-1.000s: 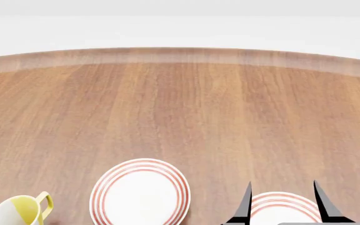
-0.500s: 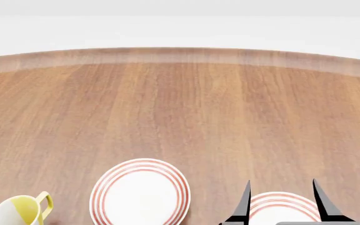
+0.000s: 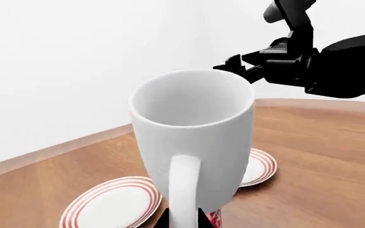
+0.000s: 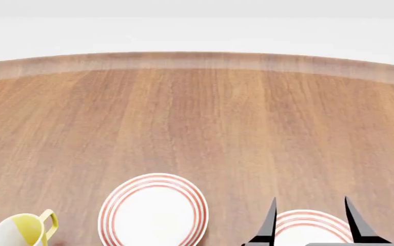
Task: Put the white mug on the left plate.
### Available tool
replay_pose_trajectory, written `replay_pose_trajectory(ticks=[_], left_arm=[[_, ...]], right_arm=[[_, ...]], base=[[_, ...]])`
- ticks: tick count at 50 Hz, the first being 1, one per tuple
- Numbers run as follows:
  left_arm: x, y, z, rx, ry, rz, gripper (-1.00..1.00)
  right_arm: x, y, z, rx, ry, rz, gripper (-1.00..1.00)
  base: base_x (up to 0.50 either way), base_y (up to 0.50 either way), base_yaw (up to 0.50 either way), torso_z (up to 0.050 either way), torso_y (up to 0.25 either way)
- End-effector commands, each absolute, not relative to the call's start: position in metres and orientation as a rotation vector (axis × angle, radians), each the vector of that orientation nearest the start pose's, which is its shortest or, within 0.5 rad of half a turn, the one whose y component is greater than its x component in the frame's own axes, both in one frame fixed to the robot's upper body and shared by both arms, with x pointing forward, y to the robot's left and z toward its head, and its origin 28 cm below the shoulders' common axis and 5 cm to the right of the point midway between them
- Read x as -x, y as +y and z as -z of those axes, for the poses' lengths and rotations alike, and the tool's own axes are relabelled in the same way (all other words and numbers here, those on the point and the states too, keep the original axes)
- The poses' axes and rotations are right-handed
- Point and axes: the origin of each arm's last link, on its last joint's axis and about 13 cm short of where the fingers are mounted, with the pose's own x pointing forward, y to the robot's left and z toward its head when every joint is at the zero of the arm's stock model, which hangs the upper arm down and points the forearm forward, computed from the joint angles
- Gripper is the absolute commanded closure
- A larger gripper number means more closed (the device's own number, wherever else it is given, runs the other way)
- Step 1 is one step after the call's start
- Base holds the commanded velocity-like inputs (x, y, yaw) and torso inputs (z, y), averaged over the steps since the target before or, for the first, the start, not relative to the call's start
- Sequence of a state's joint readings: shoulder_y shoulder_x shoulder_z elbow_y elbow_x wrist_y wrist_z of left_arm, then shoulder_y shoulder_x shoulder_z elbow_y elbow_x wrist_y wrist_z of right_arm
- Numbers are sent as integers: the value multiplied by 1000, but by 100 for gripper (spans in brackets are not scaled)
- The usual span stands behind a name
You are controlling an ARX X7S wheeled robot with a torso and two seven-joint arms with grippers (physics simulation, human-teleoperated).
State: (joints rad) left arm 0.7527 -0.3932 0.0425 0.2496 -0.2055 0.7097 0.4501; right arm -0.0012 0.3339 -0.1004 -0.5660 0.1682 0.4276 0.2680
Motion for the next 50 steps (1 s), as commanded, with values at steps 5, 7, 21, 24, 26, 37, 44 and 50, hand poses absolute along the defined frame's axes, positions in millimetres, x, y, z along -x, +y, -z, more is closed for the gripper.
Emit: replay_pose_trajectory(ticks=[5, 7, 21, 24, 26, 37, 44, 50], left_arm=[[-63, 279, -45, 1, -244, 456, 100], [-69, 281, -47, 23, -247, 426, 100], [-103, 277, -57, 129, -267, 308, 100], [-110, 275, -60, 138, -281, 298, 100], [-113, 275, -60, 150, -277, 285, 100], [-141, 257, -57, 127, -232, 247, 100], [-155, 247, -57, 141, -221, 256, 100], [-161, 242, -57, 126, -209, 273, 100]], right_arm=[[-199, -127, -103, 159, -120, 64, -100], [-198, -126, -105, 157, -123, 59, -100], [-197, -127, -104, 155, -125, 62, -100], [-197, -128, -103, 152, -124, 64, -100], [-197, -128, -103, 150, -126, 64, -100], [-198, -127, -102, 142, -135, 66, -100], [-197, -127, -104, 133, -159, 70, -100], [-195, -128, -104, 136, -159, 68, -100]], base=[[0, 0, 0, 0, 0], [0, 0, 0, 0, 0], [0, 0, 0, 0, 0], [0, 0, 0, 0, 0], [0, 0, 0, 0, 0], [0, 0, 0, 0, 1], [0, 0, 0, 0, 0], [0, 0, 0, 0, 0]])
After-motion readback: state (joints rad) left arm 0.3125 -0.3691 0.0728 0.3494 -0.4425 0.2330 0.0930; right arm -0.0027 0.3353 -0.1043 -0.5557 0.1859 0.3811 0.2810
